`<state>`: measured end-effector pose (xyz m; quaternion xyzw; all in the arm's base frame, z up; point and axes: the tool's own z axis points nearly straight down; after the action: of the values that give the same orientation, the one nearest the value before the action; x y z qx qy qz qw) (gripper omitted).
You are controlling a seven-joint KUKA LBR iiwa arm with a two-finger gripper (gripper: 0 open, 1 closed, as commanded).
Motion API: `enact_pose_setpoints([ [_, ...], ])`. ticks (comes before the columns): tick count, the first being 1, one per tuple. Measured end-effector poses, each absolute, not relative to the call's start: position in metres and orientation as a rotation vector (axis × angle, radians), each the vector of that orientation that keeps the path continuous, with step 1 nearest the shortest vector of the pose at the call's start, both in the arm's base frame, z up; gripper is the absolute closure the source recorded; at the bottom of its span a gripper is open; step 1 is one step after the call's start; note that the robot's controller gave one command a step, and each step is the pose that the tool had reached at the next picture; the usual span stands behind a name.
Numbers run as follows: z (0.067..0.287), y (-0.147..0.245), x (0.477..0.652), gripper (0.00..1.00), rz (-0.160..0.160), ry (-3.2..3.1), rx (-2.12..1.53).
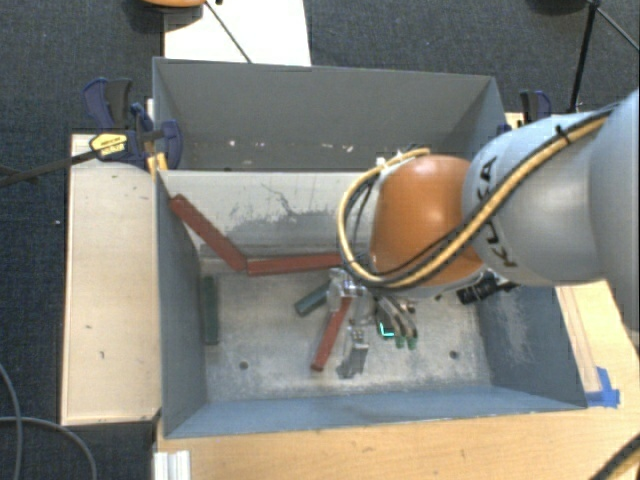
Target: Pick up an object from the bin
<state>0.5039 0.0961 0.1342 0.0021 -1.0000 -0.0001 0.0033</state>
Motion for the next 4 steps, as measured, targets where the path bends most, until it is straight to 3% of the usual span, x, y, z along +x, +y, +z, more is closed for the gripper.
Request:
enact_pose_setpoints([
  [1,0.138,0.096,0.506,0.0,-0.001,-3.142,0.002],
  [2,0.073,0.126,0.524,1.0,-0.005,-3.142,0.128],
  [3,0.071,0.125,0.524,0.0,-0.002,-3.142,0.123],
  [4,0.071,0.125,0.524,0.0,-0.002,-3.141,0.12],
])
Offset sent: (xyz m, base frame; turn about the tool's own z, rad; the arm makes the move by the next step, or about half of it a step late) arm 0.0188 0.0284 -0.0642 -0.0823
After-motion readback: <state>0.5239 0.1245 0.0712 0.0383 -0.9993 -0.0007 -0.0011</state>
